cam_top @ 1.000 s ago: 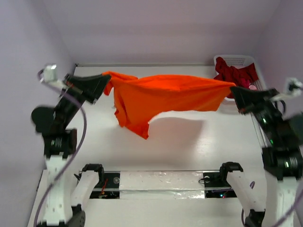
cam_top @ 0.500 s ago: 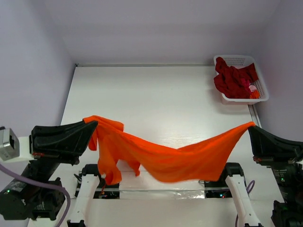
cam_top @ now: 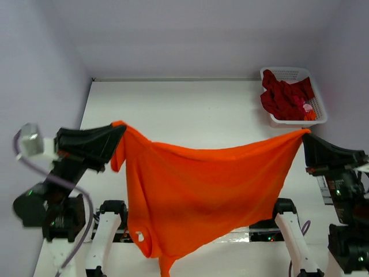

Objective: Fold and stack the t-shirts
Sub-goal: Flatten out the tshirt

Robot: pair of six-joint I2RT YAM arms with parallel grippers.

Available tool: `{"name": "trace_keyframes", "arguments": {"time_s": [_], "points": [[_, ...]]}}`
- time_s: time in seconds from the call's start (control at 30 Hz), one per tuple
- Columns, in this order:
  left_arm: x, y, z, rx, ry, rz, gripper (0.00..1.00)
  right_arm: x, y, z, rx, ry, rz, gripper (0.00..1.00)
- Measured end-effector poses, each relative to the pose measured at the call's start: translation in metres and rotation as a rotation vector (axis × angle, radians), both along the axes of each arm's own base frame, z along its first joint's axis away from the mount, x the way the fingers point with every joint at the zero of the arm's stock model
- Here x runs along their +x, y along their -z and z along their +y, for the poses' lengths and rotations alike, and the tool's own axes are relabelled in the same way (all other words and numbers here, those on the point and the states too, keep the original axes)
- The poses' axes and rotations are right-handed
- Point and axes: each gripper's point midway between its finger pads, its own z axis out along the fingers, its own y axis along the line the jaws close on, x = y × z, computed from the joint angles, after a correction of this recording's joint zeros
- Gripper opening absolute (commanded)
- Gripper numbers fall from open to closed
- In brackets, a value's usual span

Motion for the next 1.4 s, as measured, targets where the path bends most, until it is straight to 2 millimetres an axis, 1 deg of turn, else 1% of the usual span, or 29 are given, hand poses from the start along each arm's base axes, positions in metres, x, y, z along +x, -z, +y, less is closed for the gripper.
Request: {"name": "trace_keyframes", "arguments": {"time_s": [0.1,0.17,0.23,0.3,0.37,0.43,0.57,0.67,0.77,0.83,1.0,1.1,1.33,1.4], "points": [[0.074,0.049,0.004,-0.007,-0.047,0.186,0.0,0.039,0.026,0.0,-0.006,0.0,0.094,0.0],[0.124,0.088,0.008,-0.01,-0.084,0.331,0.0,0.069,0.049,0.001,-0.01,0.001,0.172,0.0],[0.166,0.127,0.012,-0.009,-0.121,0.459,0.0,0.098,0.076,0.001,-0.011,0.0,0.262,0.0],[0.203,0.163,0.015,-0.007,-0.156,0.577,0.0,0.123,0.107,0.002,-0.009,-0.003,0.351,0.0],[0.234,0.196,0.019,-0.004,-0.186,0.685,0.0,0.146,0.134,0.002,-0.004,-0.008,0.432,0.0],[0.256,0.22,0.022,-0.004,-0.213,0.762,0.0,0.166,0.154,0.003,-0.002,-0.008,0.493,0.0],[0.286,0.249,0.027,-0.007,-0.255,0.841,0.0,0.21,0.179,0.003,0.002,-0.005,0.573,0.0],[0.308,0.259,0.029,-0.006,-0.27,0.876,0.0,0.24,0.202,0.002,0.003,-0.001,0.642,0.0],[0.33,0.263,0.029,-0.005,-0.275,0.891,0.0,0.263,0.22,0.003,0.006,-0.003,0.7,0.0],[0.341,0.269,0.029,-0.004,-0.276,0.901,0.0,0.277,0.226,0.005,0.009,-0.007,0.716,0.0],[0.359,0.295,0.029,0.001,-0.281,0.954,0.0,0.304,0.237,0.007,0.011,-0.007,0.739,0.0],[0.374,0.308,0.029,0.006,-0.285,0.985,0.0,0.324,0.243,0.009,0.008,-0.011,0.761,0.0],[0.413,0.341,0.025,0.012,-0.271,1.06,0.0,0.373,0.273,0.015,0.01,-0.044,0.861,0.0],[0.422,0.35,0.025,0.016,-0.268,1.078,0.0,0.387,0.278,0.017,0.013,-0.052,0.88,0.0]]}}
